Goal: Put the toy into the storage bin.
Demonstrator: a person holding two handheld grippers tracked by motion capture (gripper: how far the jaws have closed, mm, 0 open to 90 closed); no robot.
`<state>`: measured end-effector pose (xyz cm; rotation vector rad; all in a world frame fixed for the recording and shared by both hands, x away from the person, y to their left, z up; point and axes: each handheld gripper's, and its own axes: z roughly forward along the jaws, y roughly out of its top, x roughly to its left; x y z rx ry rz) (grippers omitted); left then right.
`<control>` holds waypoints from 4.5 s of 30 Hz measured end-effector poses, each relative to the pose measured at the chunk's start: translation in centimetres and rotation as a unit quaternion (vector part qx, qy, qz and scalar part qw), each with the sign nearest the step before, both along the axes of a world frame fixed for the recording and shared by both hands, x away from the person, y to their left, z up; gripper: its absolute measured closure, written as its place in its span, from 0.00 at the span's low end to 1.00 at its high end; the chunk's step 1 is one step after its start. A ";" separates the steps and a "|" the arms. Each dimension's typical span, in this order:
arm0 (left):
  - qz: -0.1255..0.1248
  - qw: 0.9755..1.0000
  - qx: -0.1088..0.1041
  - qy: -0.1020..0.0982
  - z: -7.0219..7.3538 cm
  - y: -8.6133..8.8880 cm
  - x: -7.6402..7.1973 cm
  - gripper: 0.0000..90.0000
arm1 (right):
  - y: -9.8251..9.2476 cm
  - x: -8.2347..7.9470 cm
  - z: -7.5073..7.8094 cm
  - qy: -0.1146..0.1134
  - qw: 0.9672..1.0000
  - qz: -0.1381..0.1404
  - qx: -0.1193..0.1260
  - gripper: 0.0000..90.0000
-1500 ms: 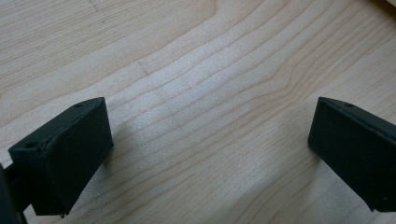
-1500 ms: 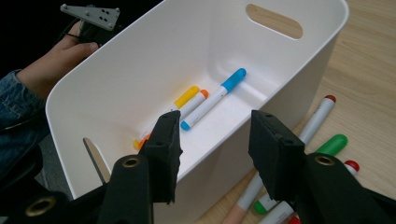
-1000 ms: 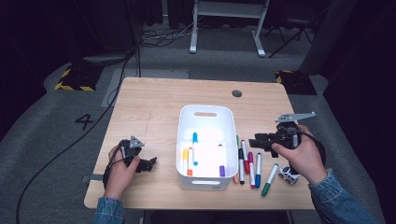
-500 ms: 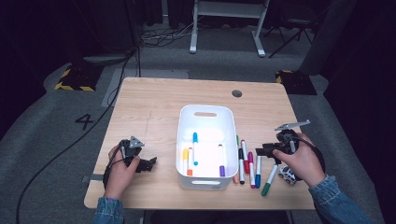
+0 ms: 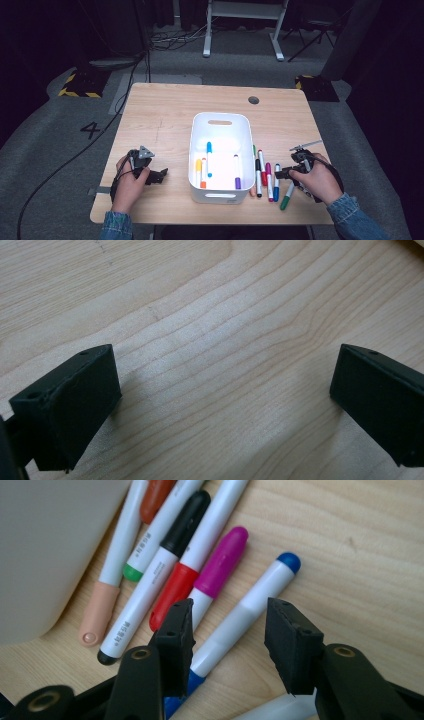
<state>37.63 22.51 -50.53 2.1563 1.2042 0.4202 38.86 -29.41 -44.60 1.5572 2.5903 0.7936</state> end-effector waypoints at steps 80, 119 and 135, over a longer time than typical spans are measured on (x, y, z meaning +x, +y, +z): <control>0.000 1.000 -0.001 0.001 0.0 0.0 0.0 0.00 | 2.0 0.1 8.6 -0.071 0.993 0.047 0.086 0.86; 0.000 1.000 0.001 0.000 0.0 0.0 0.0 0.00 | 11.4 -1.2 11.9 -0.061 0.971 0.171 0.156 0.86; 0.000 1.000 0.000 0.000 0.0 0.0 0.0 0.00 | 13.5 -1.2 11.2 -0.064 0.966 0.193 0.160 0.85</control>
